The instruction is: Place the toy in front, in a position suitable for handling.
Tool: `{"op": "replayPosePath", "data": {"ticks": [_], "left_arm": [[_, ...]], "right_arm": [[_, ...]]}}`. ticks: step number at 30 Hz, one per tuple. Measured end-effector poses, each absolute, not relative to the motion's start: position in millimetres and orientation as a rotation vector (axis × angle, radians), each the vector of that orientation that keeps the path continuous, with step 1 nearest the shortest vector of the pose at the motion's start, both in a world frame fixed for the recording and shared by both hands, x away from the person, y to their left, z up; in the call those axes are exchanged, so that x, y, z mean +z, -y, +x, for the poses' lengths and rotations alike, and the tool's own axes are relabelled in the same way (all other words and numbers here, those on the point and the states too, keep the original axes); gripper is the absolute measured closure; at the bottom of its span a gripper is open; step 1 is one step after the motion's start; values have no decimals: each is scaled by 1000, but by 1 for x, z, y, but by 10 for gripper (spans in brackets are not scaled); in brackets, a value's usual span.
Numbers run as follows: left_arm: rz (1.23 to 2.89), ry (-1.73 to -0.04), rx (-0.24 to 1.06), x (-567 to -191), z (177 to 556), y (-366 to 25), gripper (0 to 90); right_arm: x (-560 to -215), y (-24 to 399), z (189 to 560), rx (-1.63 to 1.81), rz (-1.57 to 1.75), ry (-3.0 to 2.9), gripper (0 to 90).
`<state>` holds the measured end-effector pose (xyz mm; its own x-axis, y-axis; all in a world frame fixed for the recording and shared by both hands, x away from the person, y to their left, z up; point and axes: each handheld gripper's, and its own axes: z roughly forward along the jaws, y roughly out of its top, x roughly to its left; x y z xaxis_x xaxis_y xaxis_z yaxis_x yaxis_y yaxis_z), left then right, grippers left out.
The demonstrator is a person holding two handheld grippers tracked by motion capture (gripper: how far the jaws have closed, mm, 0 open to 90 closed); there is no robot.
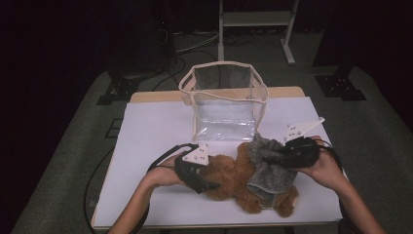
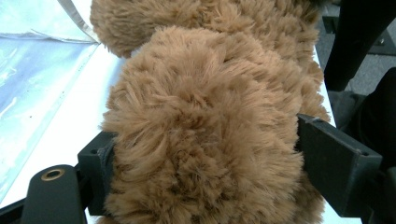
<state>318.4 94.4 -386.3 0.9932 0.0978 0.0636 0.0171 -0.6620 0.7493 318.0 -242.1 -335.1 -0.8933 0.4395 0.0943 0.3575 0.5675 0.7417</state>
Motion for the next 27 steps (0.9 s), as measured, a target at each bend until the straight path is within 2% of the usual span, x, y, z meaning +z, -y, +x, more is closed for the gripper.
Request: {"op": "replayPosePath", "data": {"ticks": [6, 11, 14, 21, 27], "left_arm": [[2289, -72, 140, -387, 310, -99, 172], [2283, -49, 132, -386, 304, -104, 172], [2285, -58, 128, -387, 303, -111, 169], [2259, -120, 84, -389, 314, -103, 36], [2279, -95, 45, -394, 320, -77, 6]], "right_arm": [[-325, 261, 313, 1235, 716, -2673, 734], [-339, 250, 312, 1238, 698, -2724, 731], [-361, 234, 316, 1314, 696, -2759, 738], [-373, 233, 310, 1355, 699, -2769, 746], [-376, 239, 307, 1367, 696, -2774, 748]]}}
